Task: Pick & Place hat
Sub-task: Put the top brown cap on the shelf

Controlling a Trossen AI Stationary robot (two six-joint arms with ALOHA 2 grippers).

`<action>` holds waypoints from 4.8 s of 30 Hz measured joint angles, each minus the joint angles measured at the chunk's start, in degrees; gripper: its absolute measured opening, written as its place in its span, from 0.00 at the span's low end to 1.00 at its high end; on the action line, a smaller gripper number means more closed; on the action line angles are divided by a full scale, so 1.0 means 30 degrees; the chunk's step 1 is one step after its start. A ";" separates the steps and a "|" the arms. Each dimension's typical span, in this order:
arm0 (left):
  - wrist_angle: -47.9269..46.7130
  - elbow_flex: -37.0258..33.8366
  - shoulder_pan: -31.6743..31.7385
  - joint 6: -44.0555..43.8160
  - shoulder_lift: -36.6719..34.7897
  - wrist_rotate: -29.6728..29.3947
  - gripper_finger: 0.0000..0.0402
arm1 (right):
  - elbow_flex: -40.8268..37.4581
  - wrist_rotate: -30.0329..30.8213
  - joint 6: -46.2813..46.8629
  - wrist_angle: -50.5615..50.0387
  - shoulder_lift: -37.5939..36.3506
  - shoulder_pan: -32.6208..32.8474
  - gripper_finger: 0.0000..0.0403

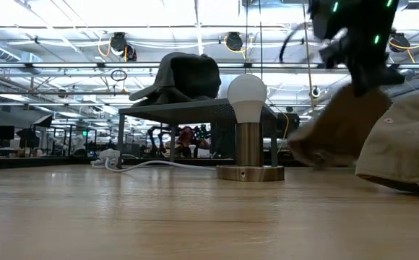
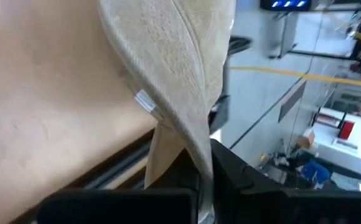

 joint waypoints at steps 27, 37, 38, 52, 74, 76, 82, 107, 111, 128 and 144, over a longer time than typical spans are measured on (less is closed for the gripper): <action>0.0008 0.0015 0.5073 -0.9483 0.0493 0.1880 0.81 | 0.7577 1.0839 -2.0172 1.2818 -0.2820 0.4031 0.01; 0.0631 0.0006 0.7461 -1.2513 0.1660 0.6318 0.81 | 0.7577 0.6515 -2.9606 2.6556 -0.2853 0.4867 0.01; 0.0708 0.0000 0.7776 -1.2776 0.1838 0.6600 0.81 | 0.7577 0.5846 -3.0455 2.7830 -0.2845 0.4867 0.01; 0.6597 -0.0015 1.0303 -1.5746 0.3787 1.3753 0.81 | 0.7570 0.5667 -3.4559 3.1300 -0.2591 0.4371 0.01; 0.6937 0.0007 1.1880 -1.8098 0.3643 1.5736 0.81 | 0.7562 0.4625 -3.6433 2.9282 -0.3269 0.7270 0.01; 0.5813 0.0007 1.1877 -1.7498 0.3643 1.5706 0.81 | 0.7562 0.4631 -3.6369 2.9282 -0.3218 0.7656 0.01; 0.2815 0.0007 1.1831 -1.5614 0.3679 1.4934 0.81 | 0.7562 0.5271 -3.6812 2.9467 -0.3216 0.8239 0.02; 0.4675 -0.0015 1.0017 -1.4754 0.3796 1.3626 0.81 | 0.6971 0.4121 -3.5830 3.0277 -0.3093 0.8204 0.02; 0.6630 -0.0015 0.9983 -1.5817 0.3796 1.4180 0.81 | 0.6487 0.4264 -3.6020 3.0273 -0.3108 0.8204 0.02; 0.6624 -0.0015 0.9823 -1.5481 0.3866 1.6819 0.80 | 0.6193 0.4682 -3.5017 3.0287 -0.3108 0.8204 0.02; 0.5013 -0.0015 0.9983 -1.4195 0.4036 1.6610 0.06 | 0.6193 0.4674 -3.5017 3.0287 -0.3108 0.8197 0.03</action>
